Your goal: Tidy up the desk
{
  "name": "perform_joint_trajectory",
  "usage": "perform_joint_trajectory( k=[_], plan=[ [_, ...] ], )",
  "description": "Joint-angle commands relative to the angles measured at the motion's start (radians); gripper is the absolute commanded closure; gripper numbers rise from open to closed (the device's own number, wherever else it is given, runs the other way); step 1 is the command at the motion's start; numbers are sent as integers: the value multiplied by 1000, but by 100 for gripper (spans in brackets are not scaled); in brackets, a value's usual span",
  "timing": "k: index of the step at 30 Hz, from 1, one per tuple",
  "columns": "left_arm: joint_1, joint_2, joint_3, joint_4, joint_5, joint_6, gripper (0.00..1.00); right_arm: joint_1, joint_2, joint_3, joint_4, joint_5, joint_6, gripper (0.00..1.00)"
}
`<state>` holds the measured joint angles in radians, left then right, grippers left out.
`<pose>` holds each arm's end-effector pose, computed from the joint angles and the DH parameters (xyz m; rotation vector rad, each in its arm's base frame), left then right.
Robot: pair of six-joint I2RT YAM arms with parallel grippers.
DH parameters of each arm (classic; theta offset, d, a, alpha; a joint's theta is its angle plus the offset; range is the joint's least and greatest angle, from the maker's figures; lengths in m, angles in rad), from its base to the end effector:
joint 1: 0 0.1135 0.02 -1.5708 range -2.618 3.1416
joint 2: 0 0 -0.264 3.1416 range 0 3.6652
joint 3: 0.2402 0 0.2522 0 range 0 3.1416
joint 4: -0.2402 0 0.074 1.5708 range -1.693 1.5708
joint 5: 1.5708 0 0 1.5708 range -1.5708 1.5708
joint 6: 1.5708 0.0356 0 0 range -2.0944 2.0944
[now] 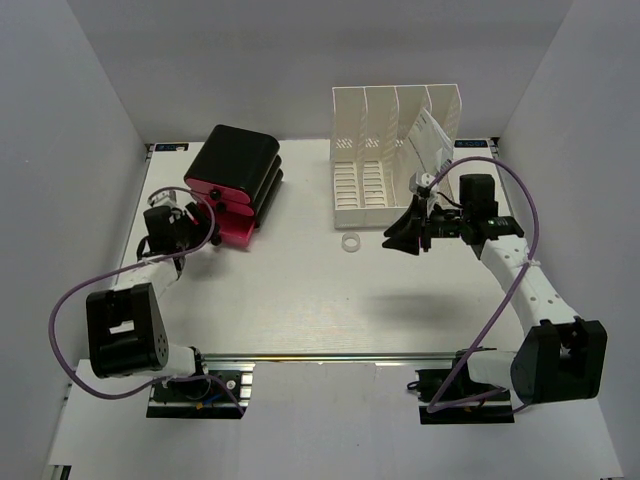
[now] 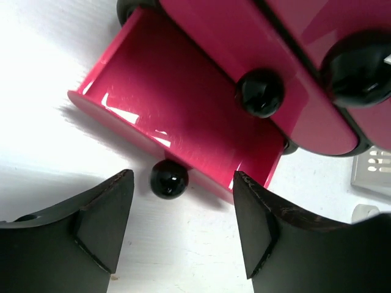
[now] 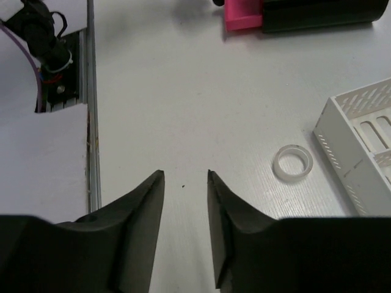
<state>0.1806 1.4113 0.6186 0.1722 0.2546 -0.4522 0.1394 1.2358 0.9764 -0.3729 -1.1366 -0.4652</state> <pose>0.2780 0.0416 0.1787 -0.5459 2.1324 -0.4315 0.2502 0.0677 0.3054 -1.1258 1.5924 1.0165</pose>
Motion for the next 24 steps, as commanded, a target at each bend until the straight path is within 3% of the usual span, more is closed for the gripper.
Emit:
perform_joint_trajectory(
  k=[1,5,8,11,12,15,18,20,21,22,24],
  plan=[
    [3,-44,64,-92,-15,15,25,5,20,50,-115,-64,-173,58],
    [3,-95,86,-164,3,3,26,15,24,44,-236,-91,-369,53],
    [3,-178,96,-261,20,-32,35,40,16,10,-228,-51,-488,52],
    [3,-284,70,-303,75,-60,68,86,19,-56,-218,33,-663,52],
    [3,-341,61,-306,93,-62,83,98,27,-82,-212,63,-702,52],
    [3,-429,27,-316,150,-37,97,184,47,-116,-111,188,-731,53],
    [3,-478,38,-376,158,52,99,264,89,-111,-43,319,-768,52],
    [-15,-511,35,-393,100,84,93,290,137,-64,-66,409,-820,52],
    [-15,-534,12,-376,100,78,86,304,198,8,-90,434,-837,51],
    [-15,-578,1,-366,94,72,66,307,229,43,-134,458,-849,51],
    [-15,-616,-10,-353,69,72,54,322,310,123,-165,526,-884,51]
  ],
)
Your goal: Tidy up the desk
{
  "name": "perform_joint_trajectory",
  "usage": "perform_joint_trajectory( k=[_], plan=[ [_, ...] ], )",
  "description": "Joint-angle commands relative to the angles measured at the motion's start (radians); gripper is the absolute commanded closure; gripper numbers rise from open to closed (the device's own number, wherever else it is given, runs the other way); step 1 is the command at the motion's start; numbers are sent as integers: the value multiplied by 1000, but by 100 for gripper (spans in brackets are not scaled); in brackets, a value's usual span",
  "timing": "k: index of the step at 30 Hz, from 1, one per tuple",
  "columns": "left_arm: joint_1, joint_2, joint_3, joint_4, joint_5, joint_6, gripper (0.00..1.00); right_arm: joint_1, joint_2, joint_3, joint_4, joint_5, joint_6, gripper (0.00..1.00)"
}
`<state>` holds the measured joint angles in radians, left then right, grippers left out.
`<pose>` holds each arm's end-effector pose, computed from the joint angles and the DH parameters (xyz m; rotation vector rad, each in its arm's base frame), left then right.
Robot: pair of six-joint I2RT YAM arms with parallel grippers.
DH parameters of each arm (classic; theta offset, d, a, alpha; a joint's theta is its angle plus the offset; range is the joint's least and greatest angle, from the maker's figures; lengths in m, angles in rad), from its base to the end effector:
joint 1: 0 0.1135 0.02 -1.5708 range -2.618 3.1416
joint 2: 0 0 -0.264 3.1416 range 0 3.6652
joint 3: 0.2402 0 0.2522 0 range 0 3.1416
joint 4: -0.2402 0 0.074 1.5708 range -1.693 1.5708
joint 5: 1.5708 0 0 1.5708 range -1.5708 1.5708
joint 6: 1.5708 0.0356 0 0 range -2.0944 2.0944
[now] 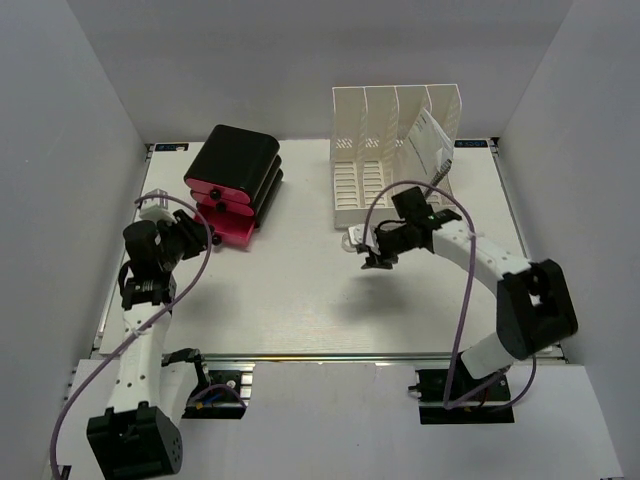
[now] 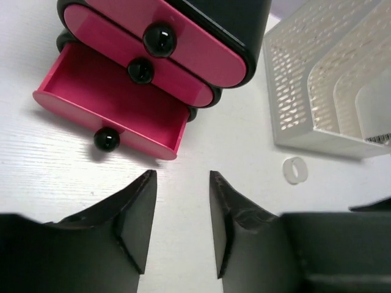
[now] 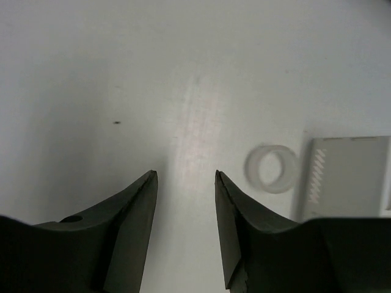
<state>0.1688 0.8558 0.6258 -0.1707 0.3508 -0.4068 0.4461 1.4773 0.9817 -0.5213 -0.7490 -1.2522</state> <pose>0.1973 0.0212 0.2735 -0.3367 1.9505 -0.5005 0.2530 0.1479 0.2275 -1.8919 1.3234 0.5738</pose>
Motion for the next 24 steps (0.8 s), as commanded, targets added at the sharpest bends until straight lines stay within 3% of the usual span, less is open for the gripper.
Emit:
perform_joint_trajectory(
  k=[1,11,24],
  plan=[
    [9,-87,-8,-18,-33,40,48,17,90,135,-19,175,-101,51],
    [9,-205,0,-52,-87,54,45,32,311,320,-12,255,-49,54],
    [9,-232,2,-55,-95,56,44,55,425,374,-75,266,-73,54]
  ],
)
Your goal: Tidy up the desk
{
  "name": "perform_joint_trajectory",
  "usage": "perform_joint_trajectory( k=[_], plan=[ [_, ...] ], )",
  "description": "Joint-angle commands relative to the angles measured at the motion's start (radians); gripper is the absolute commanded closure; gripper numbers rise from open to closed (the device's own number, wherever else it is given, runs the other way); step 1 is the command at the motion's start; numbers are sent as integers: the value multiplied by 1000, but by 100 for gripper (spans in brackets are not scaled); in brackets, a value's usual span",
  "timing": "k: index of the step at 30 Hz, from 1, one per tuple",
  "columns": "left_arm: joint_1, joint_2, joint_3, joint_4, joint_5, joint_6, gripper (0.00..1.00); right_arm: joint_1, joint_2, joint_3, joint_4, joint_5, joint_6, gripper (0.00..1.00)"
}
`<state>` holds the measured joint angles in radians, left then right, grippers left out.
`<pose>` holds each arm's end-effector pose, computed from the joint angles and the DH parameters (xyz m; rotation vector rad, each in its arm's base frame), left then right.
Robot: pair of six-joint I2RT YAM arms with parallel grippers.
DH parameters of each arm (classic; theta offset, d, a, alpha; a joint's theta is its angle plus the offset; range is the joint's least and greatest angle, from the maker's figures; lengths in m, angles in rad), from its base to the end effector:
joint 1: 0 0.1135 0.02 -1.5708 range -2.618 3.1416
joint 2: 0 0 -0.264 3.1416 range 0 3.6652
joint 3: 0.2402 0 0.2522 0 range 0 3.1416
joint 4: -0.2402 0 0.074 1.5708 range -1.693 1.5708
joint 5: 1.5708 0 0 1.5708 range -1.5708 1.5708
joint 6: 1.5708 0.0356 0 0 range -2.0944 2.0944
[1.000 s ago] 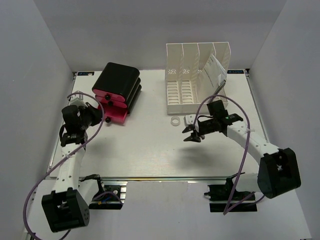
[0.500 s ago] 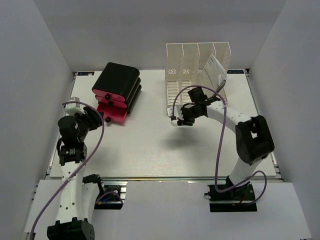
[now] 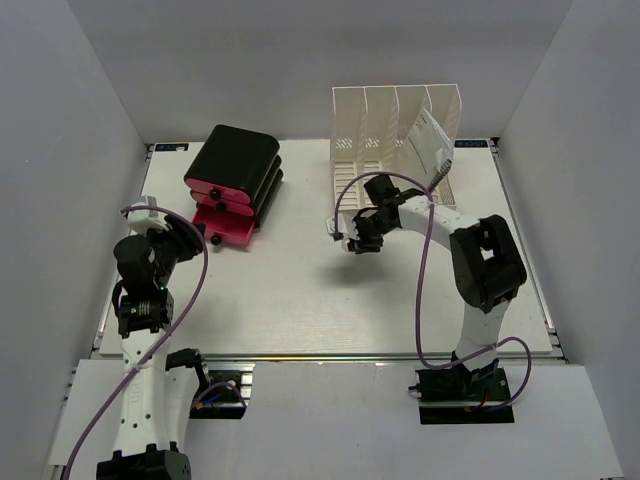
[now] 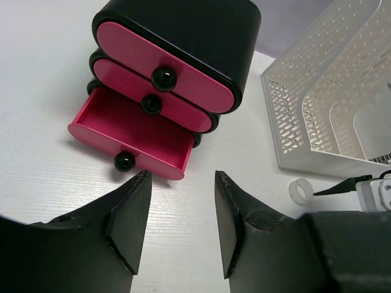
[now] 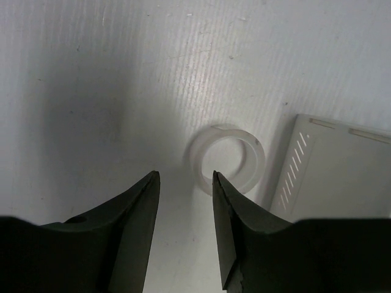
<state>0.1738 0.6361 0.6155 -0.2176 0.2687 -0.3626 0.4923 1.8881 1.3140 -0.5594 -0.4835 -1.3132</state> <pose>0.1583 0.0182 0.2997 -0.2935 1.7924 -0.3769 0.3317 0.1967 0.1861 -2.0746 1.4602 0.3481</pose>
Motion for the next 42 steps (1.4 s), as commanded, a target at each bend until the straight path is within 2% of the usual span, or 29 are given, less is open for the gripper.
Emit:
perform_joint_trajectory(
  k=[1,11,20,23,26,27,29,34,38,40,41,42],
  plan=[
    [4,-13,10,-8,-14,11,44,17,17,44,-30,3,-12,54],
    [4,-9,12,-11,-22,10,44,32,74,90,-13,42,12,50],
    [4,-12,12,-11,-28,10,44,41,114,88,-14,68,26,56],
    [4,-12,12,-12,-31,8,44,38,114,85,-13,68,31,62],
    [4,-15,12,-14,-39,8,44,40,112,94,-30,62,31,79],
    [4,-15,13,-16,-43,8,44,38,103,99,-51,53,31,88],
    [4,-19,13,-16,-48,8,44,52,89,114,-74,28,32,96],
    [4,-30,13,-20,-68,7,44,101,0,155,-148,-47,75,100],
    [4,-47,12,-26,-97,5,44,213,-26,223,-128,-90,190,100],
    [4,-52,15,-31,-121,5,44,282,-14,282,-93,-93,302,100],
    [4,-61,15,-37,-146,4,44,313,0,303,-21,-84,349,100],
    [4,-67,16,-40,-163,4,44,336,8,323,22,-78,458,100]
  ],
)
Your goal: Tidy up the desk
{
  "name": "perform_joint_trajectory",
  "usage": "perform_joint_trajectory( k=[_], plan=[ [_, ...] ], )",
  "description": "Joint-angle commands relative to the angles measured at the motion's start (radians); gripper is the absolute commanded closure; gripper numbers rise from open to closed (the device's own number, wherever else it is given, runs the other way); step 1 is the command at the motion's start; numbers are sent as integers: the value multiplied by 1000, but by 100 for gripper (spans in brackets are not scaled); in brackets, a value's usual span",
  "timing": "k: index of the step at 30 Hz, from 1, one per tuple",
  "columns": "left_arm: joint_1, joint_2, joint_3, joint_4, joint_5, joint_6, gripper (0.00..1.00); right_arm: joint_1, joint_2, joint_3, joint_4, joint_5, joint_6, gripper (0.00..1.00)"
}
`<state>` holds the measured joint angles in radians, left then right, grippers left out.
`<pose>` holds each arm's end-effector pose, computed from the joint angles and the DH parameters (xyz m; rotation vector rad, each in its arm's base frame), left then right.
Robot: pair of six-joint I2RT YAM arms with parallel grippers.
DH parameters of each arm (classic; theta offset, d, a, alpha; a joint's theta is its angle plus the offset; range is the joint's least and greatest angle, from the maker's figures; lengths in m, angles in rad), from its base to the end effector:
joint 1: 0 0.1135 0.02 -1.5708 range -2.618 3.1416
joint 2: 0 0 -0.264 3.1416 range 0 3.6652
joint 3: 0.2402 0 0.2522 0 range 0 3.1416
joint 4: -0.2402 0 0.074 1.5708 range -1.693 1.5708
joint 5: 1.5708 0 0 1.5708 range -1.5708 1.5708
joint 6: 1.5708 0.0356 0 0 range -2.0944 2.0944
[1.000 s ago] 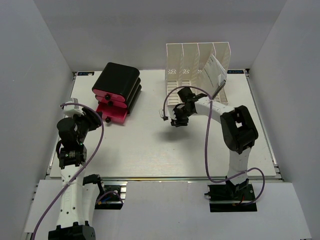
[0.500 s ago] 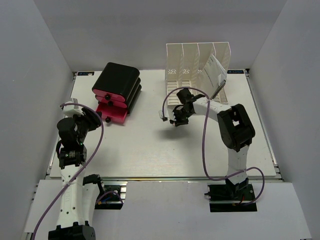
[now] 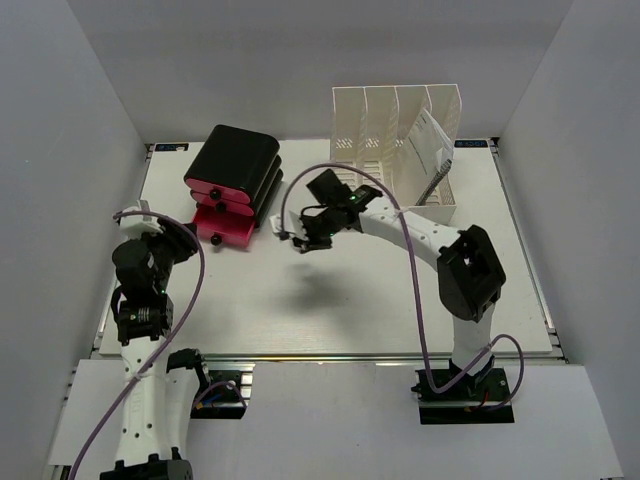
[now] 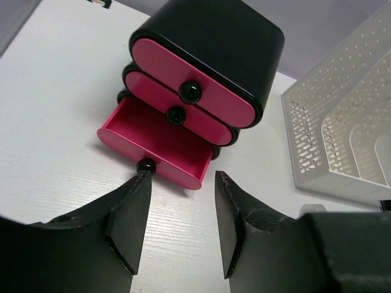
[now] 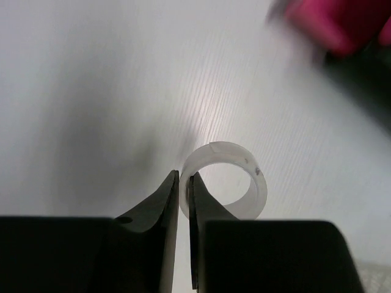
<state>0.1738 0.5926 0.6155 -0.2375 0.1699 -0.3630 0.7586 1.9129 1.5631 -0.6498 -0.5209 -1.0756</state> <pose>0.1499 0.0202 0.3033 -0.3557 1.7556 -0.2875 0.2897 0.2990 0.2464 -2.0628 1.3386 0.5315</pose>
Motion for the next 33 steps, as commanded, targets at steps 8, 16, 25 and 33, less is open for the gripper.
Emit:
perform_joint_trajectory(
  k=[8,16,25,33],
  plan=[
    [13,-57,24,-54,-214,-17,44,157,185,348,338,57,448,100],
    [13,-77,26,-60,-231,-17,44,234,350,517,442,156,391,100],
    [13,-82,27,-62,-225,-17,44,249,451,515,674,324,422,100],
    [13,-79,26,-56,-213,-17,44,240,491,491,734,355,385,100]
  ],
)
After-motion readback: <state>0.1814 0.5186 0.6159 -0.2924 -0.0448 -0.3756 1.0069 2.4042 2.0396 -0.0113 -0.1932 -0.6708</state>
